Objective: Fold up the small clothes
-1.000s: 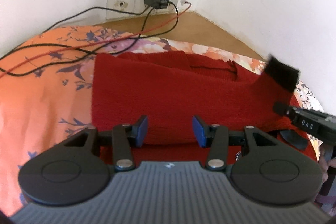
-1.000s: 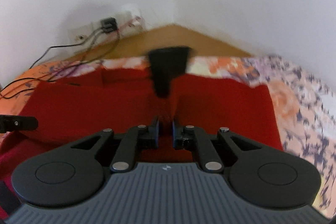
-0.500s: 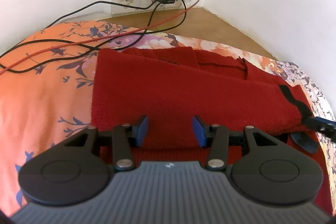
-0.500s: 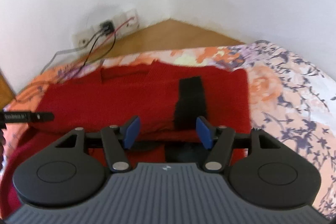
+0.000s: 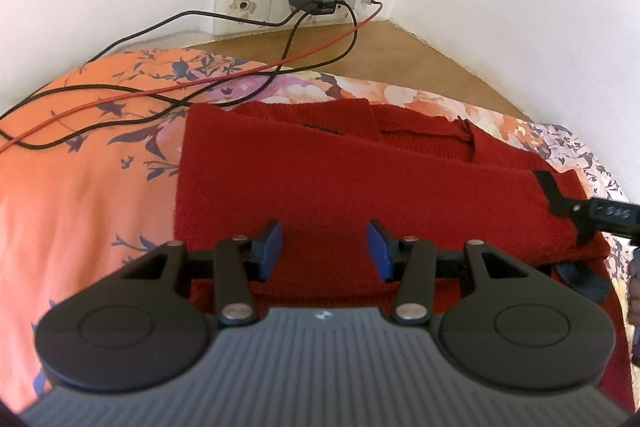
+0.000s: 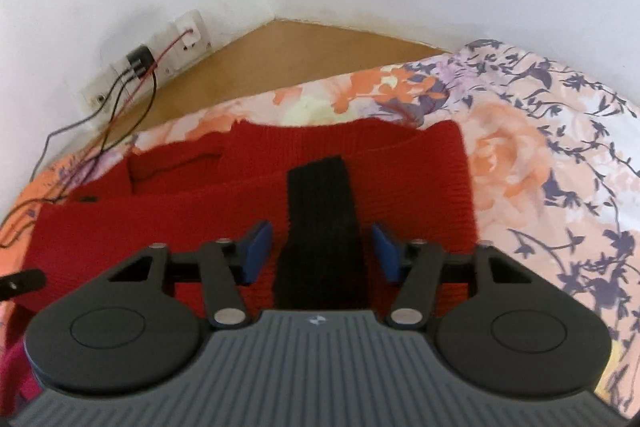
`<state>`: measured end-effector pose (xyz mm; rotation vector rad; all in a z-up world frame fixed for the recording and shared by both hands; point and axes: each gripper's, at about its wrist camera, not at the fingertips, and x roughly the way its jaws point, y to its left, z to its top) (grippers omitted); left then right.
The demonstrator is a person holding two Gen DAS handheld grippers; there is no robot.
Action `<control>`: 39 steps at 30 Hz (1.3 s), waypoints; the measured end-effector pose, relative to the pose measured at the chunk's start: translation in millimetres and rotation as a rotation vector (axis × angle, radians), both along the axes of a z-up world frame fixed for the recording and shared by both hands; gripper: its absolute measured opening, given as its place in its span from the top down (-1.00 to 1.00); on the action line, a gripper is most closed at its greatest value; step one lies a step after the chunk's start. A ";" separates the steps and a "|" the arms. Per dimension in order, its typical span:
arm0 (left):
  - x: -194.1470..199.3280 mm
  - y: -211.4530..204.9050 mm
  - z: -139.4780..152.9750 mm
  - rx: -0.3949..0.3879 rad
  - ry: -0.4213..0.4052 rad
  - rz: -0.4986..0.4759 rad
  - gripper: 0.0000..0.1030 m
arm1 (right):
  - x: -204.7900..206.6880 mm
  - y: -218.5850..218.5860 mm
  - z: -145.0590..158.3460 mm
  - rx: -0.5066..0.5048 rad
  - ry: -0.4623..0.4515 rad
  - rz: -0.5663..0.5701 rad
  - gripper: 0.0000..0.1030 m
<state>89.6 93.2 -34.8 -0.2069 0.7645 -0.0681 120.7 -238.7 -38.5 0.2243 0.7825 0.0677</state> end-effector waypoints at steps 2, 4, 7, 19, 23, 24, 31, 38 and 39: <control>0.8 0.7 -0.5 0.001 -0.002 0.004 0.06 | -0.9 6.6 -0.4 -0.007 -0.006 0.012 0.46; 2.2 1.6 -0.7 -0.001 -0.003 0.010 0.06 | -3.2 8.8 3.0 0.000 -0.025 0.022 0.73; 4.8 2.2 0.5 -0.003 -0.012 0.010 0.06 | -12.7 8.5 18.6 0.024 -0.087 0.034 0.78; 21.3 -5.0 -11.5 0.043 -0.029 0.004 0.06 | -21.1 -0.9 15.3 -0.120 -0.079 -0.051 0.78; 24.6 -8.0 -17.1 0.086 -0.037 -0.017 0.06 | -16.5 1.1 -6.2 -0.143 -0.037 -0.064 0.75; 25.2 -7.9 -17.9 0.088 -0.037 -0.018 0.06 | -16.1 2.0 -6.2 -0.148 -0.035 -0.063 0.74; 24.4 -5.5 -16.5 0.083 -0.034 -0.029 0.06 | -18.3 -0.6 -2.8 -0.103 -0.029 -0.083 0.34; 6.0 8.2 -3.3 0.047 -0.024 -0.036 0.06 | -51.4 -1.8 17.7 -0.055 -0.051 -0.141 -0.12; 2.3 9.4 -1.4 0.049 -0.025 -0.044 0.06 | -58.5 -1.8 20.1 -0.052 -0.058 -0.151 -0.15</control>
